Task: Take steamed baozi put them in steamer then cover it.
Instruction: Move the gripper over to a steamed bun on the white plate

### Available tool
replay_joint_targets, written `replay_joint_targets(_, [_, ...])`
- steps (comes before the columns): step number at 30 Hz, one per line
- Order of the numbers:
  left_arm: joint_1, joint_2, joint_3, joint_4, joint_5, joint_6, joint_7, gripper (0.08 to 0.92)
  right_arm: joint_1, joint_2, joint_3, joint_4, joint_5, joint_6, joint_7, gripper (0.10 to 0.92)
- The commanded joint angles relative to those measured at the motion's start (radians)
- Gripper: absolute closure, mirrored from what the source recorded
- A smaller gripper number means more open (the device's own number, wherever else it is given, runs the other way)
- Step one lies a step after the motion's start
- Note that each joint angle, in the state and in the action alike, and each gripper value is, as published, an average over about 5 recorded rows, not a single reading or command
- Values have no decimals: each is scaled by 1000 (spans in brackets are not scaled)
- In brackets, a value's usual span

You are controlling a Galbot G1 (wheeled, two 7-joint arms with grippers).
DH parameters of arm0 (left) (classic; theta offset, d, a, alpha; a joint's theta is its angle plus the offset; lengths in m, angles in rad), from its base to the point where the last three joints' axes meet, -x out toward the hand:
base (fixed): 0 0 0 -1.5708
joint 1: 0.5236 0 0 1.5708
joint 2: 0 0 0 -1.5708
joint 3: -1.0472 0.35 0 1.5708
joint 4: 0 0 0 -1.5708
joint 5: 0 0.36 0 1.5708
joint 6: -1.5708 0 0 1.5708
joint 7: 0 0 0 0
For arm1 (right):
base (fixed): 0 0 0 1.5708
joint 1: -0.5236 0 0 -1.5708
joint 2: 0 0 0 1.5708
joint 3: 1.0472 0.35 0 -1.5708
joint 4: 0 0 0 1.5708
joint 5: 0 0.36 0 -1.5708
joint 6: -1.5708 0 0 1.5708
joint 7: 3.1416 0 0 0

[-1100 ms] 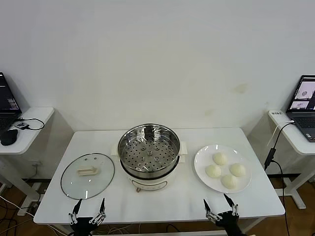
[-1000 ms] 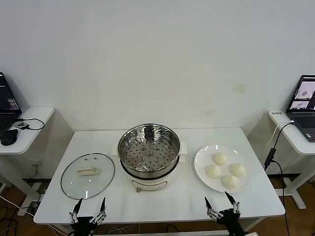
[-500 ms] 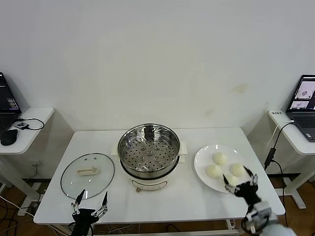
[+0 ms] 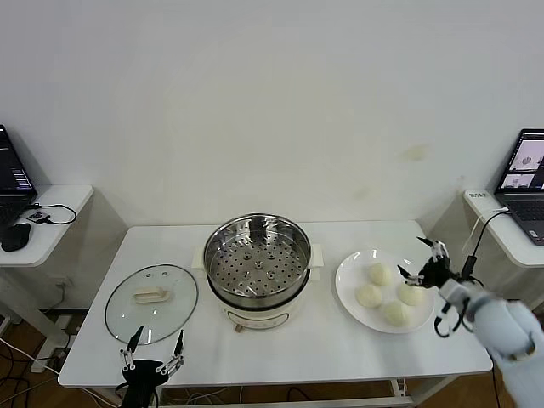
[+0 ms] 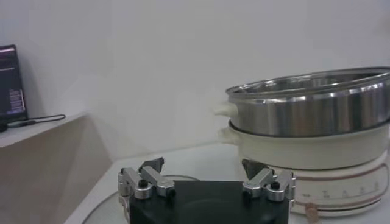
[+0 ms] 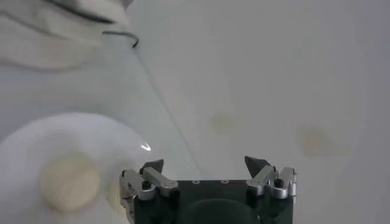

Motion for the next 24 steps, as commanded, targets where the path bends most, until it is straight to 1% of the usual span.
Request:
replay_joint_targets(1, [-9, -5, -9, 5, 14, -8, -4, 177, 460, -117, -404, -226, -48, 9, -306, 203])
replay_joint_targets(6, [-14, -4, -16, 9, 12, -9, -6, 177, 660, -91, -641, -323, -17, 57, -391, 203])
replay_joint_targets(12, [-14, -4, -27, 9, 10, -12, -7, 177, 764, 2, -781, -437, -18, 97, -435, 203])
replay_joint_targets(17, [-13, -5, -38, 7, 8, -13, -6, 177, 792, 69, -847, -517, -53, 117, -442, 203])
replay_joint_targets(24, [-12, -4, -50, 21, 10, -27, -6, 177, 784, 162, -848, -619, -98, 129, -432, 203])
